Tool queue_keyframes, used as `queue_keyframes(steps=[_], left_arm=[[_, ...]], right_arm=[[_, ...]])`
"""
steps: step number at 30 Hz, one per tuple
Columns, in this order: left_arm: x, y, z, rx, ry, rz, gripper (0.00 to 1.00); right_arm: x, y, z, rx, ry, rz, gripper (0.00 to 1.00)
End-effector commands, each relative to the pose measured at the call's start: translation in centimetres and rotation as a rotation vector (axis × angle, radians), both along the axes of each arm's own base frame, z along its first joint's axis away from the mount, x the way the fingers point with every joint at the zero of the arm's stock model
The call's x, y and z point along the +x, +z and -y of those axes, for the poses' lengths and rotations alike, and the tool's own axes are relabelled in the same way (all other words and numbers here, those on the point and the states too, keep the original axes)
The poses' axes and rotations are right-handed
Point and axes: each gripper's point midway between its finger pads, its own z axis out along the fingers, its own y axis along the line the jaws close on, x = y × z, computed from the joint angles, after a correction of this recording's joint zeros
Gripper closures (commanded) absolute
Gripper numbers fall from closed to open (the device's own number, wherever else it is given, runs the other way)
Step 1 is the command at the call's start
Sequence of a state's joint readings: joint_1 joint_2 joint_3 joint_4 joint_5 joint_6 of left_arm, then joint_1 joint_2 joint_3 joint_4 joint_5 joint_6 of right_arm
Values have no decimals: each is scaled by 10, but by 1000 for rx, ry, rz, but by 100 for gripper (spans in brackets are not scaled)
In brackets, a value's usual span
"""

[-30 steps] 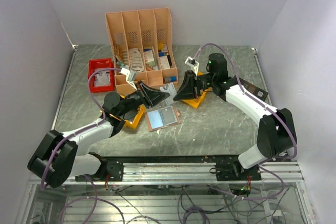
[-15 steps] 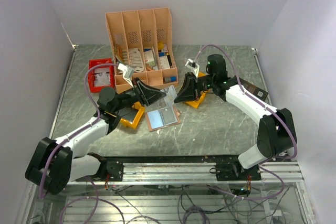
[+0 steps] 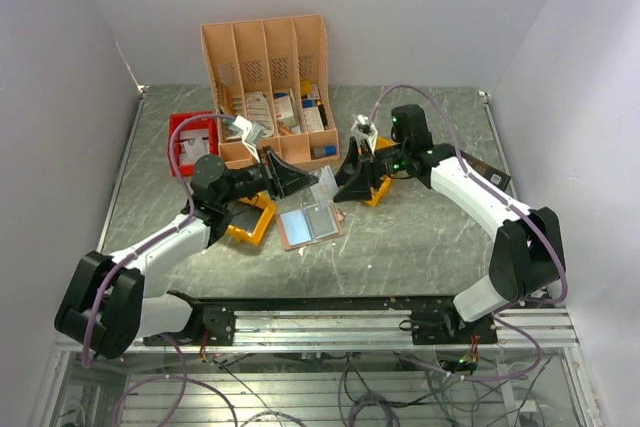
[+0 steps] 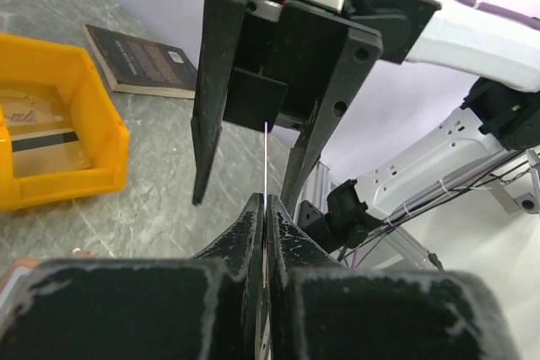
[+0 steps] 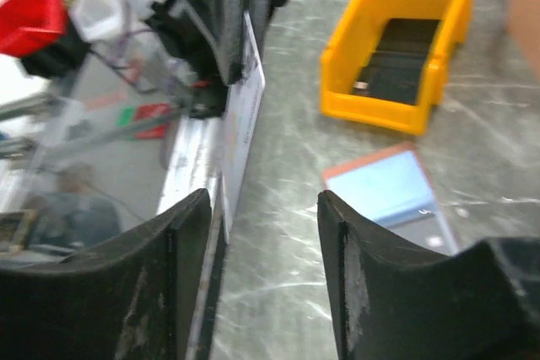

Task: Put the credit cards into the card holder
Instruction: Pick up the credit card from the storage box, then insert the credit card into the card holder.

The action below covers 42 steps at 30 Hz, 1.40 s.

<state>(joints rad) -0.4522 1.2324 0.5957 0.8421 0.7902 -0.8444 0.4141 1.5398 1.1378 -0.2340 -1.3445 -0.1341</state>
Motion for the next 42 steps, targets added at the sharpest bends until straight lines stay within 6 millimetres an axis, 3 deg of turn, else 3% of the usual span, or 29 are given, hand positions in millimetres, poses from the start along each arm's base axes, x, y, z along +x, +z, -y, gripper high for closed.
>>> queue_keyframes(steps=[1,6,14,20,24,29,37,42], left_arm=[[0,-15,-9,41,18,6,93],[2,-46,-17,29,76,-90,93],[13,-81,-34,50,242,-181,93],[19,-103,-39,33,302,-241,93],[23,-112,-41,41,329,-265,93],[27,-125,-43,81,350,-294,93],[31,-143,-44,114,367,-354,93],[33,-157,-48,144,398,-404,93]], right_arm=[[22,-23,13,-145,-73,227,43],[45,-44,42,-252,-113,429,40],[43,-97,60,-328,-27,617,41],[40,-123,52,-384,82,721,41],[48,-126,45,-387,99,741,42],[47,-128,41,-379,100,729,45],[50,-151,45,-429,66,663,46],[37,-164,31,-425,122,642,46]])
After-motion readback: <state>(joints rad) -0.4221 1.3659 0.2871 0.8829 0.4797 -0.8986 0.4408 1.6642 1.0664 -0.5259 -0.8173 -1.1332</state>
